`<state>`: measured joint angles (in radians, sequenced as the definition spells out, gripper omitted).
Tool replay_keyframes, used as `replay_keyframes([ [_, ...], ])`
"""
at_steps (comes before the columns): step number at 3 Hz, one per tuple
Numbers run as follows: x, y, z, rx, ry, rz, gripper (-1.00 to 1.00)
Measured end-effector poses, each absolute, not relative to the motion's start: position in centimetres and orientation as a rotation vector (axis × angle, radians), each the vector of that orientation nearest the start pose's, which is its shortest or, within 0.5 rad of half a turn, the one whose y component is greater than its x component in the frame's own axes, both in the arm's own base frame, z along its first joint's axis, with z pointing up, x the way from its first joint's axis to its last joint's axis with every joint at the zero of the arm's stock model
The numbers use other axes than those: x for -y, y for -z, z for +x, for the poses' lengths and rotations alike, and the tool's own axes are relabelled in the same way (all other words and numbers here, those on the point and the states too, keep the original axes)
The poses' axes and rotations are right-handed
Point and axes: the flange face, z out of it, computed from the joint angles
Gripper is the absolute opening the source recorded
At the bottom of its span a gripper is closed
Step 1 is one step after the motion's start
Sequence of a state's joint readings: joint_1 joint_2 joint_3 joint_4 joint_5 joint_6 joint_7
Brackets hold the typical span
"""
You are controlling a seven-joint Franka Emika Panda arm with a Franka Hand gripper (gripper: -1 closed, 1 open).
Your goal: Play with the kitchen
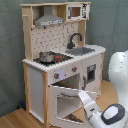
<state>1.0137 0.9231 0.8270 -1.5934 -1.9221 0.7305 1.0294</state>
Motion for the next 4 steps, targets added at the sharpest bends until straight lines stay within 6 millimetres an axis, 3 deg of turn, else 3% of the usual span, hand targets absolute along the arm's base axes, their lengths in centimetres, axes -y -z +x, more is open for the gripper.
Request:
replay_keyframes([
  [4, -58.4, -24.4, 12.1, -0.398, -1.318, 1.507, 1.0],
])
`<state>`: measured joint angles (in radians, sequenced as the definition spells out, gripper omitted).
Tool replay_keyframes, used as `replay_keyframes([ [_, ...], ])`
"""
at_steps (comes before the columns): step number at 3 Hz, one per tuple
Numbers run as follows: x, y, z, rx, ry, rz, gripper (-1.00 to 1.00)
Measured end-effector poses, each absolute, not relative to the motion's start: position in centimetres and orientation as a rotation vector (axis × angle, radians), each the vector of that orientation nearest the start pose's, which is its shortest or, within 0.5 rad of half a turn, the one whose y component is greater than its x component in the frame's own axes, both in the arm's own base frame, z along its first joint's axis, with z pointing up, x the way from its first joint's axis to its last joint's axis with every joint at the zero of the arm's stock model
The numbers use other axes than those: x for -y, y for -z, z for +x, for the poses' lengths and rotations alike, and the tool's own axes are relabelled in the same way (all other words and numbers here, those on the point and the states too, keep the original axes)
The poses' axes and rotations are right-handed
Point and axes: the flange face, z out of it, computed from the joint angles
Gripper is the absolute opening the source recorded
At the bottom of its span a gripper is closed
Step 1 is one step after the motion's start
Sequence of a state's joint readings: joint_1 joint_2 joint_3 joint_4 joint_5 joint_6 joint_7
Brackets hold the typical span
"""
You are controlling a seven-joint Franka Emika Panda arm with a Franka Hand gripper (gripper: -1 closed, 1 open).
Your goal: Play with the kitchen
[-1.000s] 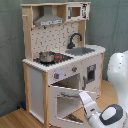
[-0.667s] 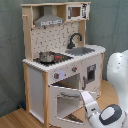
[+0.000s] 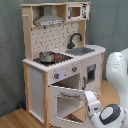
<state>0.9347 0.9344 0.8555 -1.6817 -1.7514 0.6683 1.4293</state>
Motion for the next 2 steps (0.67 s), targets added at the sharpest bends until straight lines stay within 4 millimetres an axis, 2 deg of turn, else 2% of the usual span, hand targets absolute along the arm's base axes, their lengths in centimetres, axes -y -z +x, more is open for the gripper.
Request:
replay_keyframes([
  [2, -55.7, -23.8, 12.6, -0.316, -1.337, 1.567, 1.0],
])
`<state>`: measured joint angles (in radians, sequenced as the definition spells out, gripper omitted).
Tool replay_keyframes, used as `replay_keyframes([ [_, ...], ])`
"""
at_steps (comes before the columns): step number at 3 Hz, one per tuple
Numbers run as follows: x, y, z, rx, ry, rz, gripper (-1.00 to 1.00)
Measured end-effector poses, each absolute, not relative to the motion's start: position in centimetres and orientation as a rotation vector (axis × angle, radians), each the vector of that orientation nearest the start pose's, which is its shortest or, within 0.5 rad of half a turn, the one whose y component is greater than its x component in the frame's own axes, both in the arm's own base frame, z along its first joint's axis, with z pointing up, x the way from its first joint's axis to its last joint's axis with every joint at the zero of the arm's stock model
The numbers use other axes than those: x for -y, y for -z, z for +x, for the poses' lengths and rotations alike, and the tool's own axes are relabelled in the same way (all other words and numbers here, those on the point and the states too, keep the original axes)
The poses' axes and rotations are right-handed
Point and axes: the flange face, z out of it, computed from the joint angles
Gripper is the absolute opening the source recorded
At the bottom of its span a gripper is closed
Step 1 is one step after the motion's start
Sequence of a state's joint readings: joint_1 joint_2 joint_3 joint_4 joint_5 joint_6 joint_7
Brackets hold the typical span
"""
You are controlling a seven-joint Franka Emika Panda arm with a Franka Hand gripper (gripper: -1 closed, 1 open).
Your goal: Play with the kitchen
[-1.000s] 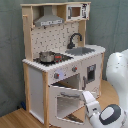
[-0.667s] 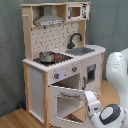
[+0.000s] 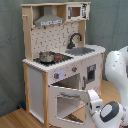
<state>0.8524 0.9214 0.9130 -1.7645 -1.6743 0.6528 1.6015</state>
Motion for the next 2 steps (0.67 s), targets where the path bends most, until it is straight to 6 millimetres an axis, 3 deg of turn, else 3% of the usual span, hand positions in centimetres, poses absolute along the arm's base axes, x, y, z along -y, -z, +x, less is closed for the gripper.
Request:
replay_keyframes([
  [2, -53.0, -23.4, 13.8, -0.253, -1.289, 1.642, 1.0],
])
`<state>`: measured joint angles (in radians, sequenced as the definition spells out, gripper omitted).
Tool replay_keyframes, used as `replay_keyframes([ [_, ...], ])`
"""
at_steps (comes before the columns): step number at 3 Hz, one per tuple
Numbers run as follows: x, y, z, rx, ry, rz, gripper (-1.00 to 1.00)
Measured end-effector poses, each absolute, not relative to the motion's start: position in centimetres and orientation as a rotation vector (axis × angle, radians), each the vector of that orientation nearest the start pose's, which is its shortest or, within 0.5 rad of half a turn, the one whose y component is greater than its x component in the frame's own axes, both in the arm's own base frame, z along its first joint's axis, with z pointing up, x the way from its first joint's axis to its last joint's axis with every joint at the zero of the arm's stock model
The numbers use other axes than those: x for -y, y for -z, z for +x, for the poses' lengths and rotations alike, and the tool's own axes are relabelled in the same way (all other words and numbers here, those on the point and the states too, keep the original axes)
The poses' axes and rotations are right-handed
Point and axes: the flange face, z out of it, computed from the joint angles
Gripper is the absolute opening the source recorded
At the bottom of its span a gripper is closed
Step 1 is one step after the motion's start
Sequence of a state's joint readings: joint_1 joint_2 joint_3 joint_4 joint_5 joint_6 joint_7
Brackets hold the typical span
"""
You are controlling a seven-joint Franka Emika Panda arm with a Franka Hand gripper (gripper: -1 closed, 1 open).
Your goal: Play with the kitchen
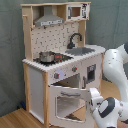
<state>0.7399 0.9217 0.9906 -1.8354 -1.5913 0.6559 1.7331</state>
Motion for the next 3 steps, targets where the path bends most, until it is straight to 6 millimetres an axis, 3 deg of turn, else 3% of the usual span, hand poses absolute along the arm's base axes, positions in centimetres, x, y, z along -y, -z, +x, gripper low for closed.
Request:
replay_keyframes([
  [1, -52.8, -24.2, 14.7, -0.306, -1.257, 1.638, 1.0],
  [3, -54.6, -24.5, 15.6, -0.442, -1.284, 1.607, 1.0],
])
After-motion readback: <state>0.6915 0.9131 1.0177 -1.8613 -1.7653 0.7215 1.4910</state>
